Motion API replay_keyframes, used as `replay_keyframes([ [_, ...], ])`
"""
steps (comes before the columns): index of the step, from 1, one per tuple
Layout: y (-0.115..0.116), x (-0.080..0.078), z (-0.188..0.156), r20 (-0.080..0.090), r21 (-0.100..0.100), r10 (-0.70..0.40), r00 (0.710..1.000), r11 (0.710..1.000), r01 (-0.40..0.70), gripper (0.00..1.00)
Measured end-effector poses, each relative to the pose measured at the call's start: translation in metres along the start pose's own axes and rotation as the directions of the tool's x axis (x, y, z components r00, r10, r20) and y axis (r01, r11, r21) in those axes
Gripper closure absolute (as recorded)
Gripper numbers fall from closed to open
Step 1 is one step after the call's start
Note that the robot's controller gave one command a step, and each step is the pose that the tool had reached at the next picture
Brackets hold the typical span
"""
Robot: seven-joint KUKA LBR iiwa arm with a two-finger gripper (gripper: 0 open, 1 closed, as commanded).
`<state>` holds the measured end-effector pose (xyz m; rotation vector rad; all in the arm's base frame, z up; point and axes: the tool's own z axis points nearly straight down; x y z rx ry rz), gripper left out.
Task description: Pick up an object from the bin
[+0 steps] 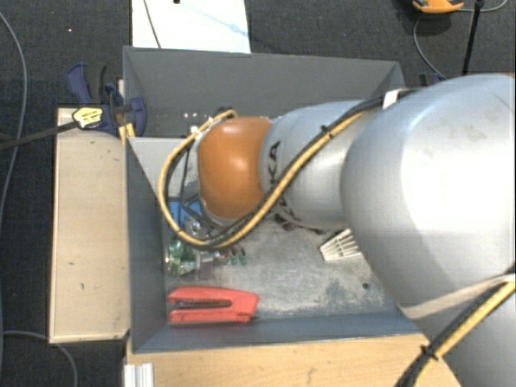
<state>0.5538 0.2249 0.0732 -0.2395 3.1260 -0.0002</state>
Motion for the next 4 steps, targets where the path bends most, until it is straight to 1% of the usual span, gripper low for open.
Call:
replay_keyframes([
  [1,0.0,0.0,0.0,0.0,0.0,0.002,1.0,1.0,-0.002,1.0],
  [2,0.009,0.0,-0.038,0.001,-0.001,0.002,1.0,1.0,-0.002,1.0],
  [3,0.009,0.0,-0.038,0.001,-0.001,0.003,1.0,1.0,-0.003,1.0],
  [4,0.012,-0.01,-0.044,0.006,-0.004,0.004,1.0,1.0,-0.004,0.0],
])
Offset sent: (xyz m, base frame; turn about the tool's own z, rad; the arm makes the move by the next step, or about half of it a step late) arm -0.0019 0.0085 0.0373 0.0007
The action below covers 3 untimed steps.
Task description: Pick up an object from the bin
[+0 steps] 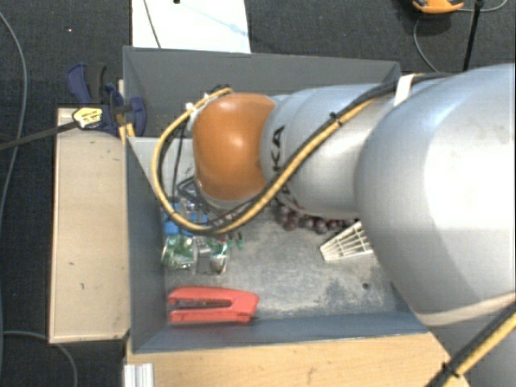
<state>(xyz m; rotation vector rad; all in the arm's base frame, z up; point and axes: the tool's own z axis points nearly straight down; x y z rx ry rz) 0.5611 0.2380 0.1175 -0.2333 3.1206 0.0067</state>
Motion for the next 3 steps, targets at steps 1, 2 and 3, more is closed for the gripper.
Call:
replay_keyframes([
  [1,0.0,0.0,0.0,-0.001,0.0,0.001,1.0,1.0,-0.001,0.0],
  [2,0.004,0.016,0.037,0.001,0.003,0.041,0.999,0.999,-0.041,1.0],
  [3,0.004,0.016,0.037,0.001,0.003,0.041,0.999,0.999,-0.041,1.0],
])
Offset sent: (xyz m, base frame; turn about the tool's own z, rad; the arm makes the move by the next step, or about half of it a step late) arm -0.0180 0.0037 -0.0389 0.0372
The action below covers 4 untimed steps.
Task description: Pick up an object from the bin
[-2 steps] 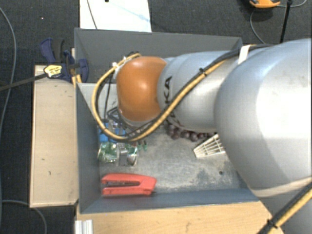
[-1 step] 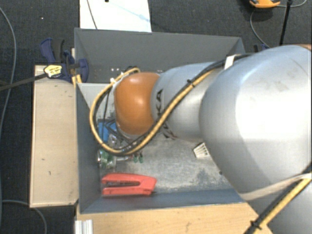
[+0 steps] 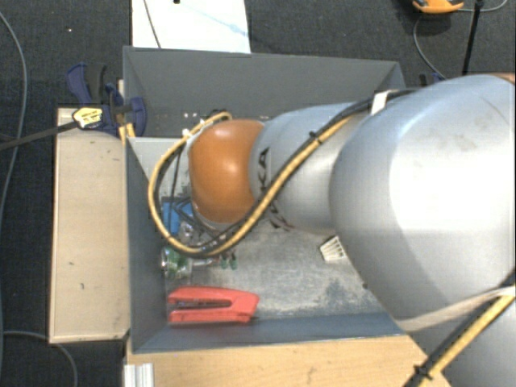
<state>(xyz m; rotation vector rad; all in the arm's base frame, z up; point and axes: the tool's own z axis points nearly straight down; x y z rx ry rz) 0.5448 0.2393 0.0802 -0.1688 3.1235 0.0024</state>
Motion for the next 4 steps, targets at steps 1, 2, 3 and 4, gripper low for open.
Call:
replay_keyframes([
  [1,0.002,0.004,-0.039,-0.006,0.001,-0.002,1.0,1.0,0.002,1.0],
  [2,0.0,-0.008,-0.063,0.013,-0.006,0.028,1.0,1.0,-0.028,1.0],
  [3,-0.003,-0.009,-0.037,-0.004,-0.001,0.077,0.997,0.997,-0.077,1.0],
  [4,0.002,0.003,-0.012,0.018,-0.004,0.071,0.997,0.997,-0.071,1.0],
])
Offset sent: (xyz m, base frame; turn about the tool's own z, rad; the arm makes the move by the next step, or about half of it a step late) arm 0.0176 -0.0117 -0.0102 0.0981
